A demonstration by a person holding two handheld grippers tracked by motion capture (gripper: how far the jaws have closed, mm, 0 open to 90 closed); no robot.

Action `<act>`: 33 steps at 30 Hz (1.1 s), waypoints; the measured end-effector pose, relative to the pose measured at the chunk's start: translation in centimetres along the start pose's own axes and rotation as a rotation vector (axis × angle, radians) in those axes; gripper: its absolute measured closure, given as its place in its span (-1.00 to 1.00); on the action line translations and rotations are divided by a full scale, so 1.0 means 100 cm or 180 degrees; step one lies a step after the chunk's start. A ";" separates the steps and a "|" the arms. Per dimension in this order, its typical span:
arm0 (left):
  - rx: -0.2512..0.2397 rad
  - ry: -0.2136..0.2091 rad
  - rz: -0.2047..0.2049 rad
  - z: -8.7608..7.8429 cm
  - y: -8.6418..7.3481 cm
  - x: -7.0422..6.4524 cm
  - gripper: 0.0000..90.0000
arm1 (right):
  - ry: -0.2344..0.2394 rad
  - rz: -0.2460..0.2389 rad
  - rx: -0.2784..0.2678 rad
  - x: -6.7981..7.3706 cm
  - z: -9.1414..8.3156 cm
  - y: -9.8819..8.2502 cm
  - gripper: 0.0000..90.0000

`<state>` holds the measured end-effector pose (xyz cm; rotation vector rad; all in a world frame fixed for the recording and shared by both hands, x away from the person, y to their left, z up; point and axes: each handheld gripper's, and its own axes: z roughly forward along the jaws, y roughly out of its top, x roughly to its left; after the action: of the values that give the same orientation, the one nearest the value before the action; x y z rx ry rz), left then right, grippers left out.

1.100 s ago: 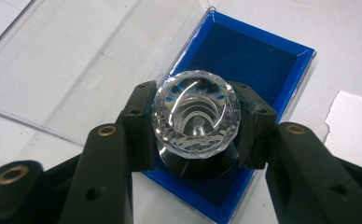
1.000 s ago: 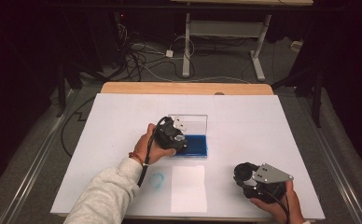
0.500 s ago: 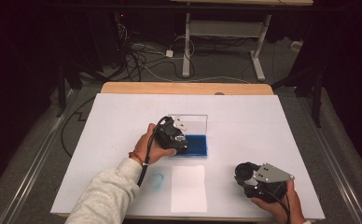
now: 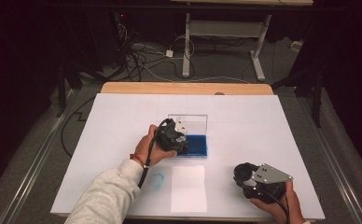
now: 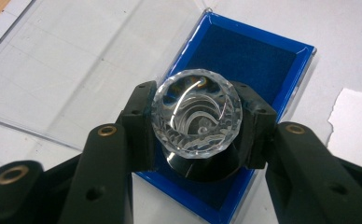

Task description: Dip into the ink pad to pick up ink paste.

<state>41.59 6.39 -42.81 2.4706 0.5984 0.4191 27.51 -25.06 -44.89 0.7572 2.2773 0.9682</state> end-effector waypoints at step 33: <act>-0.0931 -0.0026 -0.0150 -0.086 -0.033 0.001 0.21 | -0.0075 0.0064 -0.0090 -0.005 -0.005 -0.002 -0.15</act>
<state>37.11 12.70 -37.91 2.1750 0.5485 0.4443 27.45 -25.76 -44.58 0.7768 2.2353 0.9936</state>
